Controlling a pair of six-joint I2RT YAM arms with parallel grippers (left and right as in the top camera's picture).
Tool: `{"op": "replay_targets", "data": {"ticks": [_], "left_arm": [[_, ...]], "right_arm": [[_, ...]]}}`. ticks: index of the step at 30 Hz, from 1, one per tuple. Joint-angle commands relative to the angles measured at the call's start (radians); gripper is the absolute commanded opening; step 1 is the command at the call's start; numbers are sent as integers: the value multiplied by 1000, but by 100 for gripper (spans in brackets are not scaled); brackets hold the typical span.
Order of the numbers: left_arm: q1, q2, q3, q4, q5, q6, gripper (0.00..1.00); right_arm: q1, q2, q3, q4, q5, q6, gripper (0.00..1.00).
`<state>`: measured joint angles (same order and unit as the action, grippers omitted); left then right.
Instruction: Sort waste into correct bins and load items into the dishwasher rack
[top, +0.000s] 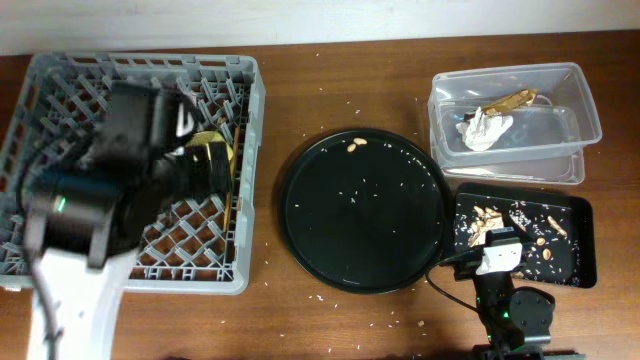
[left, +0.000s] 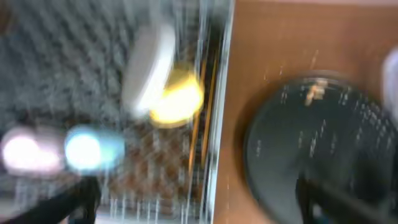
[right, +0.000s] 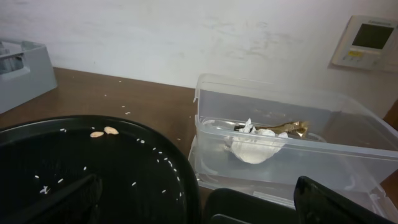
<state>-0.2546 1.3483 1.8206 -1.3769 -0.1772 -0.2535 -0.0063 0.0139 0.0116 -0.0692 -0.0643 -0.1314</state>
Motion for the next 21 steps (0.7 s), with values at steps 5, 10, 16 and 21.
{"op": "replay_targets", "data": {"ticks": [5,10,16,21], "left_arm": [[42,-489,-504,499,-17,224,99],[105,-827,-1094,928,138,224,99],[105,-1122,-1720,1491,169,224,99],[108,-1254,-1812,1440,189,224,99]], "right_arm": [[-7,-6,-6,-2,5,5,99],[-7,-6,-6,-2,5,5,98],[-7,-6,-6,-2,5,5,98],[-7,-6,-6,-2,5,5,99]]}}
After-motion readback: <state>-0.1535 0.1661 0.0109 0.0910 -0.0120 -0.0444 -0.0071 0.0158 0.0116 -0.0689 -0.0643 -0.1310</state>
